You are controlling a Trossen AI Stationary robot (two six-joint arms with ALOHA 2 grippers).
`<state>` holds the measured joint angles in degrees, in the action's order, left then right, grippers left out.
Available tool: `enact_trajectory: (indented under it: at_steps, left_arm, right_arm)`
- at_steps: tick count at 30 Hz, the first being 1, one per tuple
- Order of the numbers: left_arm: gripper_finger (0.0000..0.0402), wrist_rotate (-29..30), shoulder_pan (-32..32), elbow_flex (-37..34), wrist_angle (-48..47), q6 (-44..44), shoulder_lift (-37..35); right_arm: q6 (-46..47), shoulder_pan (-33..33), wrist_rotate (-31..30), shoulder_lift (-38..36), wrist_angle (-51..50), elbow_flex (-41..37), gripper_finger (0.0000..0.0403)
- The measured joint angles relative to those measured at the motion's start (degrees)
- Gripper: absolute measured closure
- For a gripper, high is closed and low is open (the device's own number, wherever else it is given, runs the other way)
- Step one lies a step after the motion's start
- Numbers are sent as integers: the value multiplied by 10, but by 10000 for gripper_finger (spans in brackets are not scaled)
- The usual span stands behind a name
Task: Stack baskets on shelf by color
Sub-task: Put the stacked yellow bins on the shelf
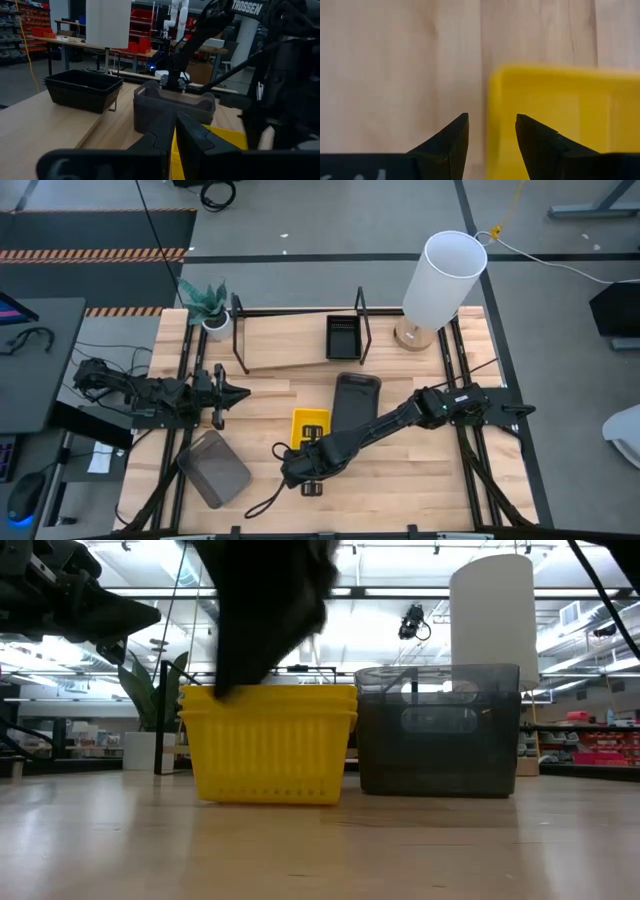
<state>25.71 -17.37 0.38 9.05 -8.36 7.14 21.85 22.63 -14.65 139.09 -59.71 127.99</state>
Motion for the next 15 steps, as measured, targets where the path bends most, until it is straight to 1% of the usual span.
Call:
enact_trajectory:
  at_steps: [3,9,12,15]
  left_arm:
    - [369,0,0,0,1,0,0]
    - [368,0,0,0,0,0,0]
    - [371,0,0,0,1,0,0]
    - [374,0,0,0,1,0,0]
  right_arm:
    - [-5,-1,4,13,3,-1,230]
    - [-10,-3,34,37,-2,-1,229]
    - [-10,-7,38,34,1,0,242]
    - [-10,-9,39,33,0,0,268]
